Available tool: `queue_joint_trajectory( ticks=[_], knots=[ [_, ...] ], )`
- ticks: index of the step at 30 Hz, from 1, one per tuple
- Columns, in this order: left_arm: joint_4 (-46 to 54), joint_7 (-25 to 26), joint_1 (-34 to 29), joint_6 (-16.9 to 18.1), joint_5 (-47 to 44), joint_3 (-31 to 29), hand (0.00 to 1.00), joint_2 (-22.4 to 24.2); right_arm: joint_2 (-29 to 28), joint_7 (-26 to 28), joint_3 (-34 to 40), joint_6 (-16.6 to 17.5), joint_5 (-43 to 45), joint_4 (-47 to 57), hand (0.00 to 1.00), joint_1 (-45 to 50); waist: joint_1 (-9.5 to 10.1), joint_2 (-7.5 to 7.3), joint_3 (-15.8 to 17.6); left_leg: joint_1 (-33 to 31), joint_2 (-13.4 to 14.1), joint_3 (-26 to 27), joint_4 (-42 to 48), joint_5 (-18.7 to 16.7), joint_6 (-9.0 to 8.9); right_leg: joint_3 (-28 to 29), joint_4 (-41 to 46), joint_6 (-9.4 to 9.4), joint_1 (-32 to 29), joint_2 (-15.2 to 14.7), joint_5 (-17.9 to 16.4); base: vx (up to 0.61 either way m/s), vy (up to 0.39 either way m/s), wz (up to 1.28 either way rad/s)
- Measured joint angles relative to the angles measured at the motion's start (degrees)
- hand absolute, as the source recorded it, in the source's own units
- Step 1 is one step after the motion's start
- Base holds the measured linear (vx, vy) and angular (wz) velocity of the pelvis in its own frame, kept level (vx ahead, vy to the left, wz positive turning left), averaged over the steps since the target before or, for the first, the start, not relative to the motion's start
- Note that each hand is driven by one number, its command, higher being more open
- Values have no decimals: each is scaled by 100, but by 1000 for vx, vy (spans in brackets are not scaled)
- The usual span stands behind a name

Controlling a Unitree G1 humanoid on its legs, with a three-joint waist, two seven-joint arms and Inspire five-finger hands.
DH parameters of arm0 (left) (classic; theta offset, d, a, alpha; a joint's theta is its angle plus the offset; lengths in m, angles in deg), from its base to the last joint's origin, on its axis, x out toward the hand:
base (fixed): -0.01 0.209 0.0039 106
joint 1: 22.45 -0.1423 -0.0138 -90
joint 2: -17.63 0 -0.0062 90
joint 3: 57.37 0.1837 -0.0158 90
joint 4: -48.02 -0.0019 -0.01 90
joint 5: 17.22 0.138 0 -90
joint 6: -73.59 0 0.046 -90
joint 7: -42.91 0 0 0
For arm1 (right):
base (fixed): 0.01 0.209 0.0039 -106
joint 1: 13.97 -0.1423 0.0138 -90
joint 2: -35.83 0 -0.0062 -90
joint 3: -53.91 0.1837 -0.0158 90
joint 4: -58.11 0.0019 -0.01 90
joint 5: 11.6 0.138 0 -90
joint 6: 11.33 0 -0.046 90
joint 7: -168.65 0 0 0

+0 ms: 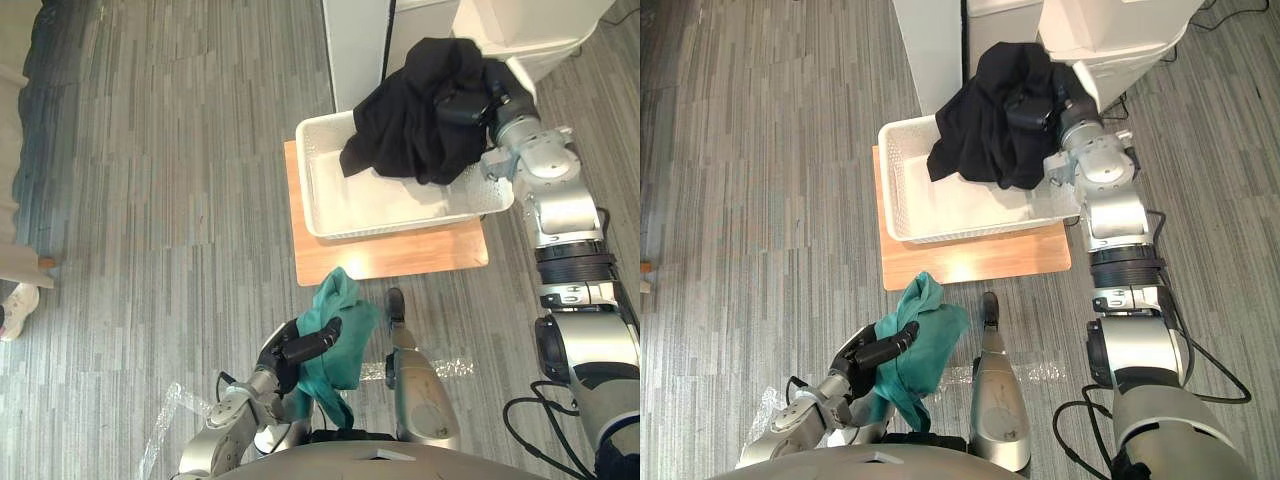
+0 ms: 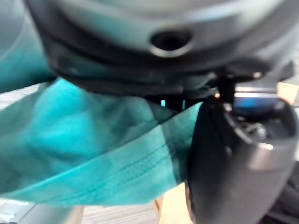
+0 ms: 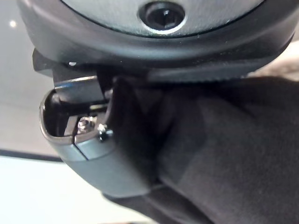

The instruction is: Tidy up the quilt and then pick up the clothes from the bed and put them into the laundry hamper

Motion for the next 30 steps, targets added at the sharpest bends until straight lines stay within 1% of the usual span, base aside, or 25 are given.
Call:
queue_joint_trajectory(
  ticks=[1, 2, 3, 4, 5, 6, 7, 8, 9, 13, 15, 17, 18, 20, 21, 22, 24, 27, 30],
  knots=[
    [0, 0, 0, 16, 0, 1, 0, 4, -15, 9, -17, 11, -2, -23, 0, 35, 4, 0, 0, 8, 2, 5, -2, 0, 0, 4, 0, 0, 4, 3, 0, -9, 1, -16],
    [-7, 3, 0, 97, 0, -3, 0, 37, -122, 88, -102, 90, -87, -159, 0, 192, 5, 3, 1, 57, 10, 33, -18, 0, 0, 26, -2, -18, 23, 17, -13, -15, -3, -13],
    [-10, 4, 7, 138, 0, -1, 0, 54, -221, 98, -175, 125, -222, -224, 0, 283, 0, 11, 6, 91, 19, 50, -26, 1, 0, 25, -4, -90, 37, 24, -65, -17, -5, -13],
    [-12, 3, 10, 163, -1, 1, 0, 62, -252, 108, -208, 140, -220, -225, 0, 334, 1, 17, 9, 106, 32, 66, -35, 4, 0, 10, -5, -121, 42, 26, -89, -17, -16, -12],
    [-60, 3, 9, 233, -1, -1, 0, 96, -328, 112, -255, 165, -220, -225, 0, 427, 36, 32, 19, 182, 79, 117, -109, 21, -9, -167, -5, -196, 65, 4, -140, -14, -20, -27],
    [-98, 3, 8, 241, 0, 4, 0, 98, -439, 117, -273, 251, -224, -224, 100, 515, 115, 35, 19, 254, 102, 201, -156, 25, -16, -434, -4, -248, 86, -29, -144, -6, -17, -31],
    [-118, 3, 8, 241, 1, 6, 0, 97, -482, 120, -303, 320, -242, -223, 100, 561, 132, 35, 19, 288, 106, 225, -182, 27, -20, -477, -4, -243, 100, -29, -137, 21, -4, -20],
    [-155, 3, 7, 241, 2, 7, 0, 97, -618, 141, -360, 448, -436, -222, 100, 671, 118, 40, 18, 363, 112, 212, -234, 39, -41, -529, -4, -234, 155, -2, -131, 51, 0, -8],
    [-186, 3, 8, 241, 2, 8, 0, 100, -707, 125, -507, 519, -609, -220, 100, 768, 128, 39, 18, 463, 146, 233, -300, 45, -51, -519, -4, -188, 212, 18, -98, 60, 6, -3],
    [-220, 2, 8, 250, 3, 12, 0, 109, -980, 51, -1005, 531, -706, -216, 100, 918, 145, 43, 6, 658, 218, 284, -452, 82, -108, -516, -4, -183, 307, 113, -93, 46, -1, -11],
    [-221, 2, 7, 263, 10, 11, 0, 139, -1179, 3, -1221, 534, -894, -216, 100, 1065, 145, 37, -25, 784, 217, 306, -570, 136, -118, -518, -5, -180, 369, 131, -90, 20, 12, -7],
    [-244, 3, 3, 325, 20, 14, 0, 187, -1325, -70, -1378, 535, -897, -216, 100, 1227, 166, 17, -134, 820, 209, 308, -621, 161, -120, -524, -8, -173, 386, 132, -84, -9, 19, 0],
    [-266, 6, 3, 340, 20, 12, 0, 225, -1397, -102, -1476, 536, -900, -216, 100, 1351, 197, 7, -240, 850, 206, 310, -625, 168, -118, -524, -12, -170, 412, 129, -83, -26, 50, -1],
    [-290, 30, -24, 355, 21, 9, 0, 231, -1524, -190, -1562, 537, -1058, -217, 100, 1534, 260, -49, -448, 880, 216, 311, -647, 209, -102, -524, -47, -170, 433, 118, -88, -36, 30, 2],
    [-293, 59, -57, 378, 21, 5, 0, 225, -1592, -258, -1622, 539, -1140, -216, 100, 1588, 268, -120, -576, 907, 207, 311, -709, 241, -109, -552, -49, -201, 432, 100, -122, -51, 15, 6],
    [-297, 75, -65, 385, 21, 2, 0, 213, -1606, -291, -1651, 556, -1176, -217, 100, 1603, 275, -156, -625, 932, 207, 310, -754, 256, -121, -570, -49, -258, 438, 91, -177, -65, 6, 12],
    [-317, 139, -188, 461, 23, -21, 0, 139, -1680, -363, -1647, 713, -1347, -216, 100, 1714, 292, -368, -836, 984, 211, 303, -907, 355, -161, -768, -49, -302, 451, 65, -239, -55, -10, 11],
    [-323, 189, -431, 470, 24, -78, 0, 68, -1698, -517, -1603, 871, -1342, -176, 100, 1837, 293, -540, -1021, 1056, 279, 365, -995, 386, -201, -1092, -46, -348, 482, 61, -291, -13, -25, -6],
    [-319, 219, -486, 470, 22, -128, 0, 70, -1636, -724, -1365, 913, -1336, 28, 100, 2061, 276, -552, -1064, 1161, 314, 360, -984, 347, -264, -1148, -47, -331, 579, 122, -271, 17, 10, -5]
  ],
)
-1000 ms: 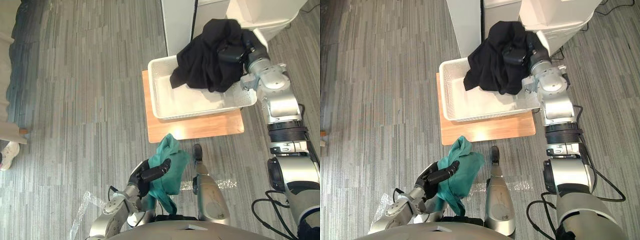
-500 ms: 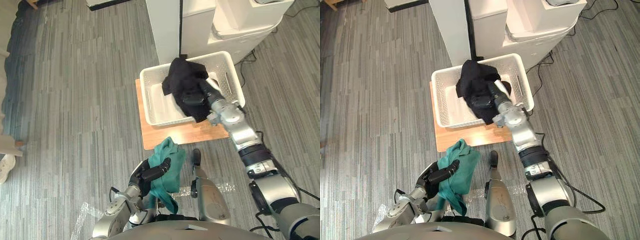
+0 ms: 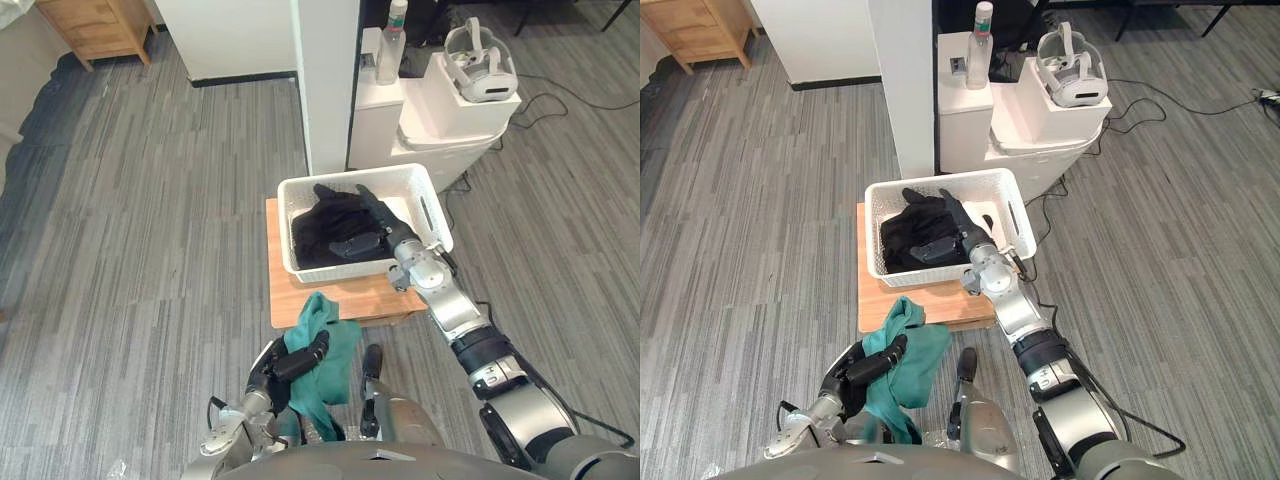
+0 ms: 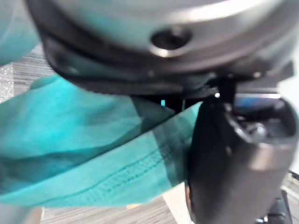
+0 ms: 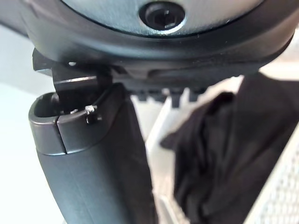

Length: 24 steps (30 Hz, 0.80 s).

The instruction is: Tidy up the quilt and then pick up the clothes from the bed and put them into the laundry hamper

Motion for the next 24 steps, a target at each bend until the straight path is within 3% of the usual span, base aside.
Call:
queue_joint_trajectory(
  ticks=[8, 13, 16, 21, 24],
  knots=[
    [1129, -21, 16, 1, -157, -639, 0, 32, 150, -673, 1085, 1, -18, 1497, 100, 945, -29, 0, -294, 32, 100, 178, 138, -112, -33, 185, 1, 66, -1, 141, 86, 43, 47, -14],
    [2174, -233, 119, 201, -289, -978, 0, 45, 150, -1356, 2159, -47, -52, 1904, 100, 1534, -103, -4, -471, 116, 47, 311, 189, -198, 33, 343, 0, 140, 45, 153, 140, 7, 88, -14],
    [2763, -362, 177, 253, -593, -1289, 0, 34, 150, -1661, 2780, -254, -53, 1883, 100, 1829, -193, -18, -560, 118, -11, 442, 230, -259, 71, 488, -1, 173, 2, 132, 157, -45, 77, -21],
    [3270, -342, 1054, 365, -1058, -1672, 0, -77, 161, -1928, 3904, -679, 64, 402, 100, 1978, -436, 73, -741, 105, -25, 659, 416, -408, 111, 677, 0, 199, -27, 96, 168, -46, 57, -21],
    [3336, 114, 1710, 376, -1128, -1790, 0, -327, 174, -1808, 4067, -690, 96, -535, 100, 2193, -515, 184, -827, 174, -20, 795, 460, -430, 108, 810, 2, 191, -28, 103, 224, 20, 36, -24]
  ],
)
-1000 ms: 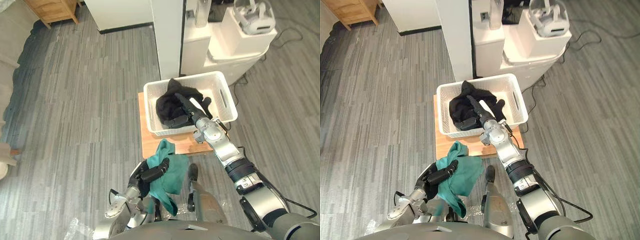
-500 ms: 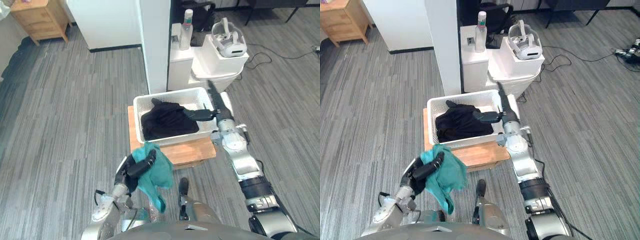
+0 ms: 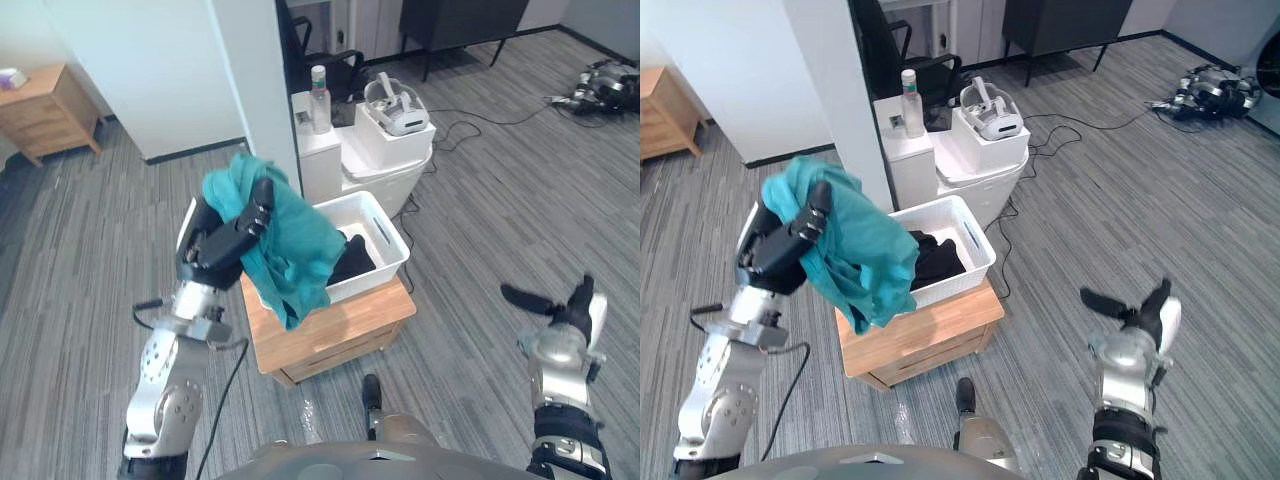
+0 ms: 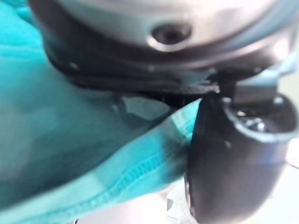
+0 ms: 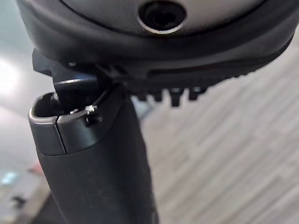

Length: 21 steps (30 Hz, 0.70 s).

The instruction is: Tidy up the quilt and then pick up the clothes from the bed and put them into the laundry hamper

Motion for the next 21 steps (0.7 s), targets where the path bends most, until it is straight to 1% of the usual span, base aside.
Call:
queue_joint_trajectory(
  ticks=[1, 2, 3, 4, 5, 6, 7, 8, 9, 10, 11, 12, 14, 17, 21],
  knots=[
    [-4, 167, 128, -1, 11, -25, 0, -28, 0, 60, -15, 0, 21, -125, 100, 68, -8, 17, -11, 31, 4, 32, -1, 0, 0, 23, 0, -3, 6, 10, 32, 15, 20, -29],
    [-49, 459, 382, -2, 48, -81, 0, -76, -7, 187, -124, -1, 26, -303, 100, 234, -15, 47, -31, 67, 12, 88, 1, -1, -1, 69, 0, -12, 24, 32, 44, -1, -5, -23],
    [-141, 819, 639, -14, 313, -132, 0, -156, -19, 316, -214, -1, 152, -384, 100, 419, -10, 69, -45, 122, 18, 140, 1, -12, -18, 115, -1, -6, 48, 50, 51, -15, -12, -20],
    [-232, 975, 769, -29, 454, -173, 0, -215, -41, 381, -240, -1, 213, -394, 100, 517, -13, 81, -53, 142, 22, 161, 1, -17, -21, 127, -1, -6, 70, 59, 50, -26, -12, -13],
    [-512, 1225, 1017, -85, 695, -280, 0, -351, -97, 482, -318, 9, 253, -395, 100, 717, -33, 81, -79, 164, 45, 207, 13, -50, -45, 139, -3, -33, 99, 74, 23, -72, -22, -7],
    [-859, 1444, 1198, -191, 944, -390, 0, -527, -163, 587, -427, 27, 270, -402, 100, 927, -76, 35, -126, 175, 55, 260, -4, -52, -51, 135, -3, -42, 100, 77, -2, -61, -17, -7],
    [-1024, 1529, 1264, -267, 1019, -437, 0, -632, -209, 643, -458, 35, 322, -403, 100, 1018, -93, 48, -154, 209, 58, 284, -27, -50, -56, 118, -3, -50, 115, 78, -10, -85, -36, -14],
    [-1371, 1655, 1308, -382, 1183, -543, 0, -819, -322, 729, -513, 58, 422, -444, 100, 1190, -135, 1, -209, 254, 80, 355, -113, -47, -26, 56, -2, -134, 113, 96, -98, -48, -43, -21],
    [-1746, 1737, 1320, -487, 1309, -598, 0, -961, -438, 814, -533, 95, 437, -618, 100, 1349, -145, 46, -351, 250, 157, 428, -224, -3, -11, -105, 21, -201, 69, 112, -167, -35, -54, -20],
    [-1927, 1758, 1325, -531, 1382, -628, 0, -1023, -496, 860, -532, 105, 467, -737, 100, 1410, -161, 52, -417, 262, 180, 446, -263, 19, -43, -162, 37, -179, 66, 114, -125, 35, -46, -13],
    [-2286, 1771, 1369, -587, 1414, -702, 0, -1120, -602, 947, -533, 117, 486, -998, 100, 1521, -190, -26, -448, 310, 201, 480, -281, 34, -112, -240, 33, -185, 89, 123, -81, 61, -35, -6],
    [-2466, 1779, 1420, -635, 1443, -745, 0, -1137, -642, 995, -530, 121, 485, -1088, 100, 1595, -204, -58, -431, 342, 218, 488, -277, 29, -157, -264, 30, -250, 106, 146, -19, 60, -57, -8],
    [-3078, 1820, 1489, -794, 1610, -839, 0, -1270, -779, 1118, -522, 150, 484, -1296, 100, 1833, -237, -74, -432, 340, 352, 540, -281, 59, -324, -275, 3, -295, 82, 279, -77, 55, -71, -10],
    [-3479, 1667, 1655, -884, 1669, -831, 0, -1340, -867, 1197, -513, 322, 495, -1319, 100, 2064, -291, -134, -394, 347, 411, 566, -279, 74, -366, -304, 4, -303, 84, 333, -55, 37, 1, -3],
    [-3757, 1250, 1930, -884, 2077, -823, 0, -1337, -1014, 1314, -459, 590, 624, -1319, 100, 2187, -319, -305, -370, 353, 381, 614, -266, 75, -376, -265, 3, -260, 83, 309, -17, -19, 76, -5]
  ],
)
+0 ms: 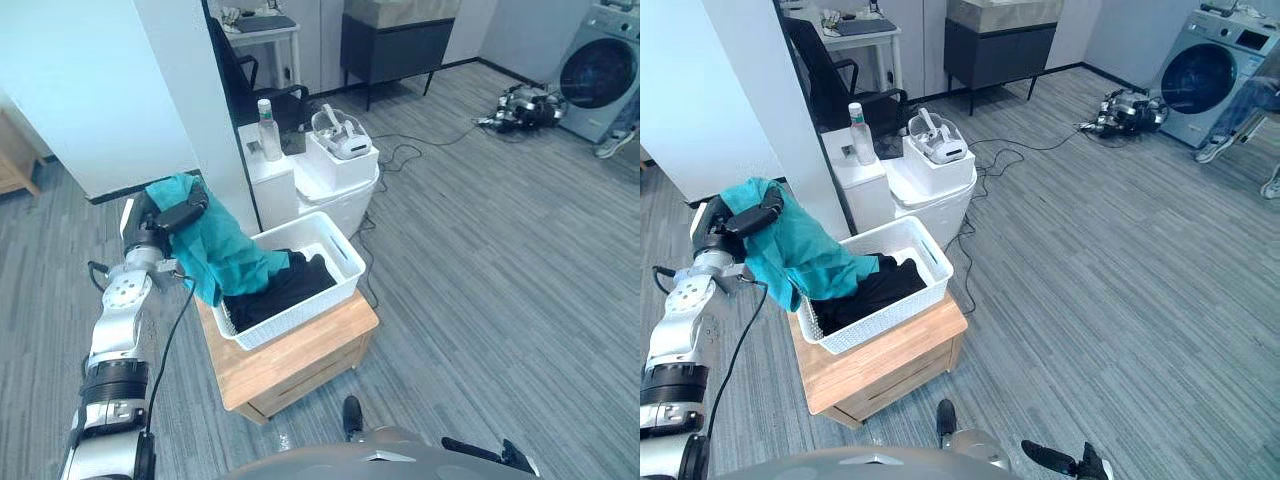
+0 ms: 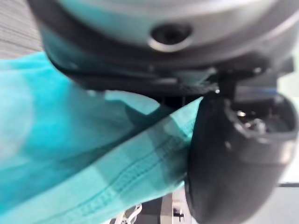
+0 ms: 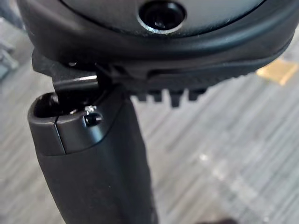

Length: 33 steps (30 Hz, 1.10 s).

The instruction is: Tidy up the quilt and then pick up the clothes from the bed and put them into the laundry hamper

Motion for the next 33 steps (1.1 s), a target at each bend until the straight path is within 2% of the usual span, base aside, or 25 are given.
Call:
queue_joint_trajectory(
  ticks=[4, 5, 8, 9, 14, 18, 22, 23, 24, 27, 33],
  knots=[
    [-203, -226, 1, 10, 269, 18, 0, 17, -174, 65, -13, 168, 146, -1, 100, -32, -21, -98, 127, -83, -29, -1, 74, -43, 15, 41, -1, 23, -57, -41, 12, -41, 74, -2],
    [-313, -274, 4, 24, 444, 17, 0, 23, -194, 66, -61, 182, 272, -3, 100, -85, -22, -140, 196, -183, -32, -1, 143, -79, 11, 69, -1, 29, -135, -55, 14, -50, 50, -4],
    [-676, -322, 30, 124, 459, 91, 0, 46, -177, 52, -77, 238, 480, -1, 100, -360, -78, -144, 521, -514, -77, -28, 318, -126, 49, 99, 1, 83, -388, -132, 45, -47, 53, -1],
    [-833, -329, 33, 127, 465, 154, 0, 78, -174, 43, -79, 255, 515, -1, 100, -473, -109, -115, 688, -577, -80, -27, 367, -140, 49, 110, 5, 87, -440, -141, 81, -19, 74, -2],
    [-1275, -384, 133, 129, 918, 650, 0, 373, -158, 56, -310, 268, 521, 29, 100, -723, -140, 13, 986, -681, -79, 91, 378, -164, 46, 177, 33, 48, -590, -118, 166, 54, 79, -12],
    [-1440, -134, 456, 130, 1279, 966, 0, 546, -154, 89, -770, 329, 521, 237, 100, -870, -151, -50, 1239, -709, -118, 243, 415, -190, 68, 296, 34, 96, -659, -137, 205, 5, 101, -13],
    [-1631, 364, 987, 131, 1332, 970, 0, 545, -127, 93, -1083, 346, 566, 637, 100, -960, -134, -131, 1516, -1049, -49, 327, 780, -363, 93, 409, 34, 103, -900, -136, 256, -63, 46, -13],
    [-1642, 471, 1159, 131, 1332, 973, 100, 545, -91, 90, -1118, 346, 680, 699, 100, -1011, -147, -116, 1642, -1119, -22, 331, 872, -403, 101, 414, 34, 110, -936, -132, 267, -28, 46, -8],
    [-1676, 545, 1331, 131, 1332, 973, 100, 540, -33, 85, -1174, 346, 723, 721, 100, -1060, -150, -96, 1762, -1133, 9, 353, 941, -444, 87, 415, 34, 108, -939, -116, 272, -18, 51, -8],
    [-1739, 714, 1659, 131, 1327, 983, 100, 499, 57, 76, -1260, 346, 751, 796, 100, -1103, -154, -67, 1840, -1228, 46, 444, 1013, -483, 77, 450, 35, 105, -1045, -89, 310, 14, 66, -12],
    [-1739, 981, 1888, 102, 1094, 981, 100, 439, 87, 86, -1544, 355, 841, 833, 100, -1106, -155, -61, 1873, -1178, 107, 685, 1106, -508, 70, 576, 37, 109, -1063, -26, 317, 43, 74, -13]
  ],
)
